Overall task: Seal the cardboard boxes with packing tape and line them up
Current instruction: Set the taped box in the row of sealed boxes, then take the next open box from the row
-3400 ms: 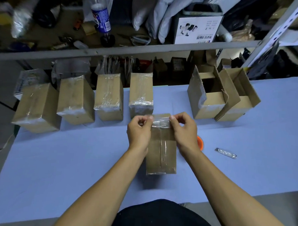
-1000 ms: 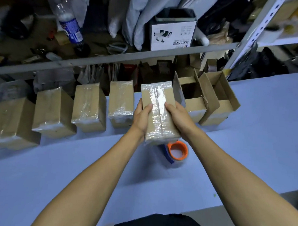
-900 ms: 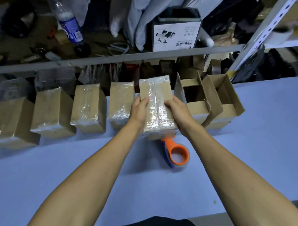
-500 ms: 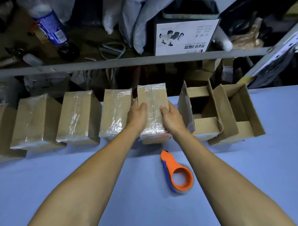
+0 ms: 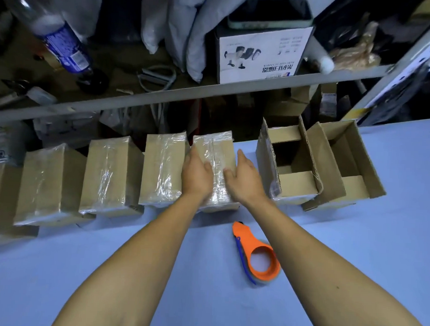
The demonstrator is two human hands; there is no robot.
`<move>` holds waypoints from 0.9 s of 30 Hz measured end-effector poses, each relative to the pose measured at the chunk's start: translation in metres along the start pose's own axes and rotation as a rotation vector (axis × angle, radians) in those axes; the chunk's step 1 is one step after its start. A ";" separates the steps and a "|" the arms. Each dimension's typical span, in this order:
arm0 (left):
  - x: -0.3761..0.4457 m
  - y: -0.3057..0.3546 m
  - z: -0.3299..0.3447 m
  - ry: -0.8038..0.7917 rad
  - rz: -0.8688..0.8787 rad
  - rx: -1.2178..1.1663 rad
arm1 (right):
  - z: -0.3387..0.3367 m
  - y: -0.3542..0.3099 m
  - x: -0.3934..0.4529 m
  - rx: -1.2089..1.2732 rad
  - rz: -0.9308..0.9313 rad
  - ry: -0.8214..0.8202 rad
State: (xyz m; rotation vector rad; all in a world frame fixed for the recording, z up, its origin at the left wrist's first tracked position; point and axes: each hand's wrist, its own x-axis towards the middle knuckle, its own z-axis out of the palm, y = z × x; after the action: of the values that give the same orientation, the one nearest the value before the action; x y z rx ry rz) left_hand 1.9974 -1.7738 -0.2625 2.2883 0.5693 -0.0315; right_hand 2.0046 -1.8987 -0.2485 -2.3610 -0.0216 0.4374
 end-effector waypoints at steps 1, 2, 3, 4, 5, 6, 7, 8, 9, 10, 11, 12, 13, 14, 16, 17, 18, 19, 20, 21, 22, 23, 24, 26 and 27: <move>-0.001 0.004 -0.005 -0.021 0.045 0.071 | -0.009 -0.005 -0.006 -0.033 -0.072 0.031; -0.002 0.008 -0.010 -0.049 0.103 0.156 | -0.019 -0.008 -0.013 -0.061 -0.142 0.069; -0.003 0.011 -0.016 -0.079 0.169 0.251 | -0.029 -0.011 -0.019 -0.093 -0.211 0.102; -0.005 0.013 -0.021 -0.109 0.234 0.335 | -0.039 -0.011 -0.025 -0.130 -0.265 0.128; -0.009 0.017 -0.026 -0.136 0.303 0.396 | -0.051 -0.009 -0.032 -0.168 -0.307 0.155; -0.015 0.021 -0.031 -0.159 0.367 0.438 | -0.061 -0.004 -0.038 -0.213 -0.332 0.175; -0.022 0.028 -0.034 -0.176 0.425 0.467 | -0.072 0.002 -0.044 -0.264 -0.354 0.206; -0.028 0.036 -0.034 -0.186 0.482 0.490 | -0.082 0.011 -0.049 -0.323 -0.378 0.245; -0.033 0.044 -0.031 -0.195 0.525 0.501 | -0.091 0.021 -0.051 -0.382 -0.402 0.287; -0.041 0.054 -0.027 -0.207 0.543 0.502 | -0.099 0.033 -0.054 -0.429 -0.406 0.323; -0.048 0.063 -0.022 -0.221 0.544 0.490 | -0.107 0.045 -0.058 -0.463 -0.379 0.331; -0.056 0.074 -0.014 -0.239 0.546 0.487 | -0.115 0.057 -0.064 -0.495 -0.337 0.328; -0.062 0.084 -0.006 -0.254 0.562 0.508 | -0.121 0.069 -0.068 -0.533 -0.310 0.327; -0.069 0.092 0.001 -0.260 0.594 0.551 | -0.123 0.078 -0.071 -0.575 -0.300 0.316; -0.083 0.105 0.019 -0.254 0.642 0.618 | -0.126 0.095 -0.078 -0.655 -0.298 0.259; -0.087 0.110 0.028 -0.251 0.623 0.604 | -0.127 0.101 -0.079 -0.682 -0.305 0.241; -0.091 0.114 0.036 -0.261 0.581 0.558 | -0.127 0.104 -0.079 -0.700 -0.316 0.230; -0.093 0.116 0.043 -0.273 0.530 0.494 | -0.126 0.107 -0.078 -0.710 -0.323 0.224; -0.095 0.116 0.052 -0.285 0.487 0.433 | -0.125 0.110 -0.077 -0.713 -0.327 0.223; -0.097 0.116 0.060 -0.286 0.455 0.390 | -0.125 0.112 -0.077 -0.710 -0.334 0.223; -0.099 0.116 0.067 -0.280 0.437 0.370 | -0.124 0.113 -0.077 -0.698 -0.344 0.228; -0.102 0.116 0.071 -0.258 0.436 0.364 | -0.123 0.114 -0.077 -0.676 -0.350 0.239; -0.104 0.115 0.072 -0.226 0.447 0.364 | -0.121 0.115 -0.078 -0.643 -0.356 0.256; -0.109 0.110 0.070 -0.155 0.474 0.357 | -0.118 0.119 -0.080 -0.535 -0.387 0.302; -0.111 0.106 0.068 -0.127 0.485 0.355 | -0.116 0.122 -0.081 -0.446 -0.405 0.322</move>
State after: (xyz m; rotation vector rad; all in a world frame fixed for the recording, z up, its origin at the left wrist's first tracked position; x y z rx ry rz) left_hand 1.9506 -1.9285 -0.2172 2.6879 -0.0757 -0.0438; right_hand 1.9519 -2.0761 -0.2259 -2.7417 -0.4808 -0.1659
